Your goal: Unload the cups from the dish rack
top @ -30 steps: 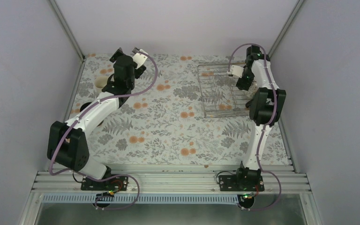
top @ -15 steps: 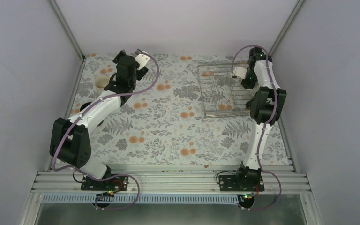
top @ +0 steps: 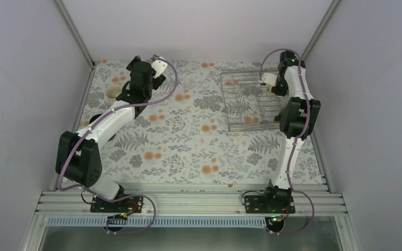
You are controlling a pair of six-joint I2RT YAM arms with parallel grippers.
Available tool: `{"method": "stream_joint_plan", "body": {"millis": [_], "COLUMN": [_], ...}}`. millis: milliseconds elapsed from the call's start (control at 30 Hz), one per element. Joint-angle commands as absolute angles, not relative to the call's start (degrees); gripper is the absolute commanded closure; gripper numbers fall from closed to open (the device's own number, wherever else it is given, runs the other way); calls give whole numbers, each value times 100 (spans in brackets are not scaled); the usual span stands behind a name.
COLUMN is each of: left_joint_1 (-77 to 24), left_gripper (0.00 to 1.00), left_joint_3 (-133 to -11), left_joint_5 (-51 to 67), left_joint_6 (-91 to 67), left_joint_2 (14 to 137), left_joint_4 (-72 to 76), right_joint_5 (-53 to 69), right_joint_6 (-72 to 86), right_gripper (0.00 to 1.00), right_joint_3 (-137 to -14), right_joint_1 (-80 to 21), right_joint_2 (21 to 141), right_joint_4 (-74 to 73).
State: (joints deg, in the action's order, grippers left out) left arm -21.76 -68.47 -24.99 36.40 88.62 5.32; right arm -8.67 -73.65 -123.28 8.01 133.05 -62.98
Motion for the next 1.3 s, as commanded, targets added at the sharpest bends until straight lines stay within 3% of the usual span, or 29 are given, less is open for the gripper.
{"method": "stream_joint_plan", "body": {"millis": [0, 567, 1267], "left_joint_1": [-2226, -2301, -2303], "left_gripper": [0, 0, 0], "left_joint_3": [-6859, -6855, -7033], "left_joint_5": [-2367, -2145, -1888], "left_joint_6": [3562, 3709, 3614], "left_joint_2": [8752, 8946, 9077], "left_joint_4": [683, 733, 475], "right_joint_5": [-610, 335, 931], "right_joint_6": [-7227, -6905, -6858], "right_gripper": [96, 96, 96], "right_joint_3": [-12724, -12486, -12528], "right_joint_1": [837, 741, 713], "right_joint_2": [13019, 11927, 11973], "right_joint_4": [-6179, -6050, -6898]}}
